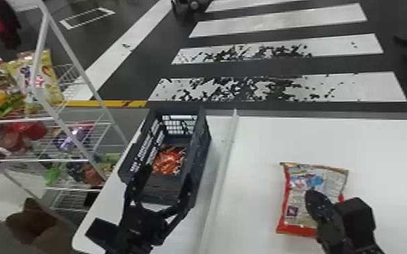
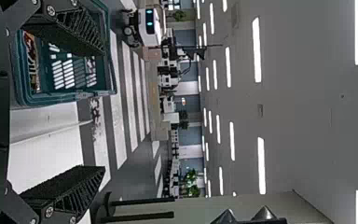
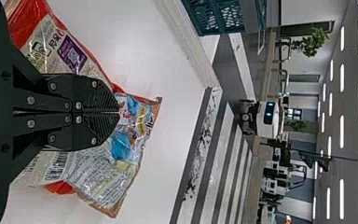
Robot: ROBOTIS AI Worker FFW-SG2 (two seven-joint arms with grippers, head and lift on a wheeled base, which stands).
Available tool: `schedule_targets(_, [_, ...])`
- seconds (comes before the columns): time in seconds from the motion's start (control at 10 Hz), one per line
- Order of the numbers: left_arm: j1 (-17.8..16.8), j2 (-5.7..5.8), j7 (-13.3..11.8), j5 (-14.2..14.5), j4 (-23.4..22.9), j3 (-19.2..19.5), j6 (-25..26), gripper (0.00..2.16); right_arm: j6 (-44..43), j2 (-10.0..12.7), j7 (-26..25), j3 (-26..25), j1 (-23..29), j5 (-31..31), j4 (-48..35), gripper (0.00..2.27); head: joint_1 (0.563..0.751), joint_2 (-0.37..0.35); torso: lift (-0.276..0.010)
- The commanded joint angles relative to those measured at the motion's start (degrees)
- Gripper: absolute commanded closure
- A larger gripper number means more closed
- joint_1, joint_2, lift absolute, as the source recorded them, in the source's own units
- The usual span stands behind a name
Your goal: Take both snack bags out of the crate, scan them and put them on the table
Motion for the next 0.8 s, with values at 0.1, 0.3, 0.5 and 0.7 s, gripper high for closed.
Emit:
schedule_targets(0.1, [-0.07, -0.10, -0.25, 0.09, 0.59, -0.16, -0.01, 0.14, 0.48, -0.05, 0.00, 0.13, -0.99, -0.01, 2.23, 2.26, 0.695, 0.326, -0.092])
schedule_targets(0.3, [-0.07, -0.18, -0.25, 0.09, 0.77, -0.16, -0.01, 0.14, 0.30, 0.12, 0.00, 0.39, -1.26, -0.19, 4.07, 2.26, 0.695, 0.327, -0.092])
schedule_targets(0.5, [-0.07, -0.18, -0.33, 0.09, 0.86, -0.16, -0.01, 0.14, 0.30, 0.30, 0.17, 0.48, -1.52, -0.28, 5.04, 2.26, 0.695, 0.331, -0.092])
schedule_targets(0.7, [-0.16, -0.27, -0.33, 0.09, 1.30, -0.16, -0.01, 0.14, -0.23, 0.48, 0.17, 0.48, -1.87, -0.28, 5.48, 2.26, 0.695, 0.335, -0.092])
